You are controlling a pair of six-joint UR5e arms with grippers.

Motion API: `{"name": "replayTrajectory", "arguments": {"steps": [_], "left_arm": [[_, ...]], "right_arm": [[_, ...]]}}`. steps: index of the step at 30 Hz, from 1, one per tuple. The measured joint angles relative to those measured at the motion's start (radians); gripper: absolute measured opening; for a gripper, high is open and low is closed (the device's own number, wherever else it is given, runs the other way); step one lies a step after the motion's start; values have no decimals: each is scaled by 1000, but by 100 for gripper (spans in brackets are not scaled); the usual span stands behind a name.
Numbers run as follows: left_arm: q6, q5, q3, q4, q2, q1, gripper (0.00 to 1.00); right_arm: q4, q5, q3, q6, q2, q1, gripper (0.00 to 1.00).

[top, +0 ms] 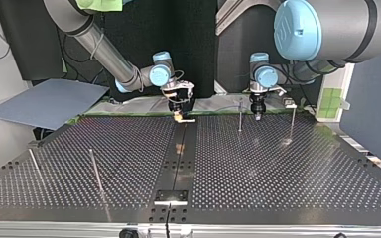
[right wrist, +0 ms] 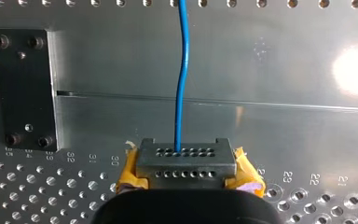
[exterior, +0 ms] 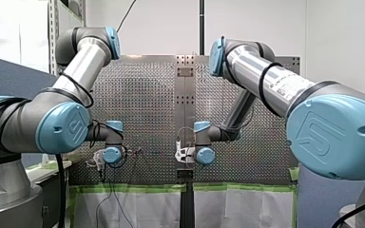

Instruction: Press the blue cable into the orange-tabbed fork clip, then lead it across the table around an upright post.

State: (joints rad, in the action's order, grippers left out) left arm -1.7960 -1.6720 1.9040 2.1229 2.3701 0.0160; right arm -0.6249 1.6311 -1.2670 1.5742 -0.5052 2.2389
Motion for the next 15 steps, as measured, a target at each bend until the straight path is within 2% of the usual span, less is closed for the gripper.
{"name": "replayTrajectory", "arguments": {"steps": [1, 2, 3, 4, 5, 6, 8, 15], "left_arm": [[10, 0, 0, 0, 0, 0, 3], [18, 2, 0, 0, 0, -1, 25], [25, 6, 0, 0, 0, -1, 25], [34, 11, 0, -1, 0, -2, 43], [41, 16, 0, -3, 0, -3, 69], [47, 21, 0, -3, 0, -5, 69], [59, 37, 0, -5, 0, -9, 97], [46, 96, 0, 16, 0, -31, 100]], "right_arm": [[0, 0, 0, 0, 0, 0, 0], [0, 0, 0, 0, 1, 0, 0], [0, 0, 0, 0, 1, 0, 0], [1, 0, 0, 0, 1, 0, 0], [1, 0, 0, 0, 1, 0, 0], [1, 0, 0, 0, 1, 0, 0], [2, 0, 0, 0, 1, 0, 0], [3, 0, 0, 1, 1, 0, 0]]}}
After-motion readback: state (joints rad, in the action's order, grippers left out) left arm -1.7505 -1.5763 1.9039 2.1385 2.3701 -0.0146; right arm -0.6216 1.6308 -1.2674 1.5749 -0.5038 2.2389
